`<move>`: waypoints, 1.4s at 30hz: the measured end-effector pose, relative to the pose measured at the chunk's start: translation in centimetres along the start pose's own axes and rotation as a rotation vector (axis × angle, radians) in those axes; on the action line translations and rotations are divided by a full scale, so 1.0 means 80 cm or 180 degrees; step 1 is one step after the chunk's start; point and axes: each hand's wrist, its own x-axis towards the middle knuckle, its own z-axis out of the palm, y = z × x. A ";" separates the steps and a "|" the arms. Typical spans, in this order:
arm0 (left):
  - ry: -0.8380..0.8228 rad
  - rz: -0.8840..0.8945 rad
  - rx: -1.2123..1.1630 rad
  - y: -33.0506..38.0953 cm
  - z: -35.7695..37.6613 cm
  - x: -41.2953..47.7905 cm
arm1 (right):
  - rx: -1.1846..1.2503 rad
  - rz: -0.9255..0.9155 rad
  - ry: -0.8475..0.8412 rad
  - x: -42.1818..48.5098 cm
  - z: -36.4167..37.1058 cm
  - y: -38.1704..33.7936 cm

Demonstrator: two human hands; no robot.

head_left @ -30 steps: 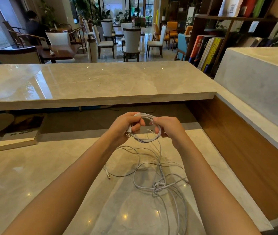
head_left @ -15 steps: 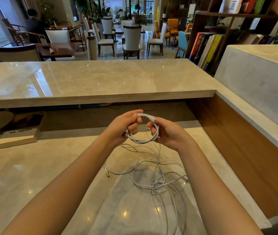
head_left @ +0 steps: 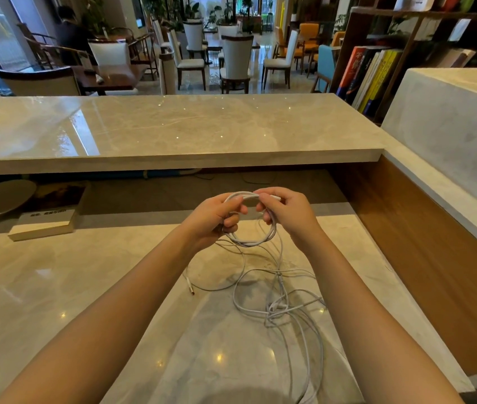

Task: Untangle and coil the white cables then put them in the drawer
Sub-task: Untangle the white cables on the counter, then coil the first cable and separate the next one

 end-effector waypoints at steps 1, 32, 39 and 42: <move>0.0014 -0.0027 0.0016 -0.002 -0.004 -0.001 | 0.0351 0.0165 -0.0017 0.000 0.001 0.002; 0.1859 -0.0679 -0.0006 -0.116 -0.194 -0.132 | -0.0050 0.1345 -0.0680 -0.017 0.247 0.127; 0.2171 -0.0720 0.1326 -0.142 -0.214 -0.145 | -0.1292 0.0722 -0.0849 -0.025 0.273 0.143; 0.2196 -0.0660 0.2224 -0.151 -0.222 -0.147 | -0.2021 0.0328 -0.0941 -0.027 0.282 0.150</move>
